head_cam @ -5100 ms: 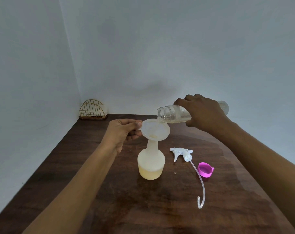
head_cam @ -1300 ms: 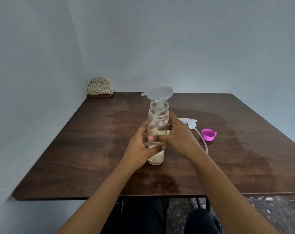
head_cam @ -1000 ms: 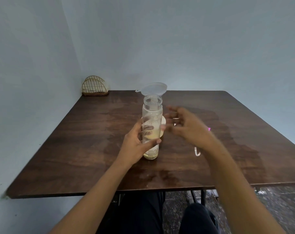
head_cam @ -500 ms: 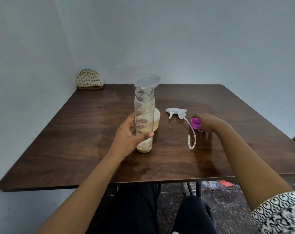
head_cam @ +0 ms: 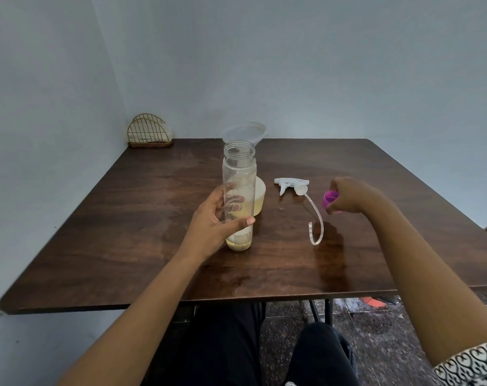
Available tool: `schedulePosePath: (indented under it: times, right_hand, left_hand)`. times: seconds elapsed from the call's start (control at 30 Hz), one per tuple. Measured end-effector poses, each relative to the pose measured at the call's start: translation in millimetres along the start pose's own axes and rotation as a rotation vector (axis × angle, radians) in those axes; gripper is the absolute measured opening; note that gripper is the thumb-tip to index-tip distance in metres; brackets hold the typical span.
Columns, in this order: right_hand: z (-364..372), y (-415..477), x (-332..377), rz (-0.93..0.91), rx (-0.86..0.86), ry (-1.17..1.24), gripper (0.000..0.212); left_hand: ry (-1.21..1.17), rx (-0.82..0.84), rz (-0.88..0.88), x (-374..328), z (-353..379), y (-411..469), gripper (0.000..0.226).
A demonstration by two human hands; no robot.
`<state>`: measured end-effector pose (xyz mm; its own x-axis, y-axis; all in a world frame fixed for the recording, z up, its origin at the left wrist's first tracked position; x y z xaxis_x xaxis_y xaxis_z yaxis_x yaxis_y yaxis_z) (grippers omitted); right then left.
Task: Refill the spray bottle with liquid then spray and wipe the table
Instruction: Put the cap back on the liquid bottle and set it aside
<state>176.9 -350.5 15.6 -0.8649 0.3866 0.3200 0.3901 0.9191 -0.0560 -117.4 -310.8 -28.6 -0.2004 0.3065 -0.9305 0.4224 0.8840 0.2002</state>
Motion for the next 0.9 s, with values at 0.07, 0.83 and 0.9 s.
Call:
schedulePosePath:
  times: [0.07,0.83,0.9]
  right_hand:
    - [-18.2,-10.5,12.8,-0.053,-0.062,0.14,0.04]
    - [-72.2,-69.4,163.2,-0.626,0.106,0.618,0.051]
    - [-79.0,-68.8,169.2,-0.646,0.169,0.521,0.048]
  left_hand:
    - [0.006,0.0,0.005,-0.3,0.0,-0.1,0.073]
    - [-0.003,0.047,0.006,3.9,-2.4,3.3,0.084]
    - [-0.006,0.046,0.001,4.2,-2.2,3.3,0.086]
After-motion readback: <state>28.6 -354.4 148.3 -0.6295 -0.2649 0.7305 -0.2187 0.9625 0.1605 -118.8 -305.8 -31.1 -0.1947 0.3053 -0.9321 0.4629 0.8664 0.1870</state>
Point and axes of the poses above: each hand's wrist, its own y-axis towards the middle knuckle, its own z-axis out of the palm, x = y × z, the point moved 2 cm from there along y, towards the middle knuckle, and after that the axes turned 11 degrees about y, right-handed, at the moved point
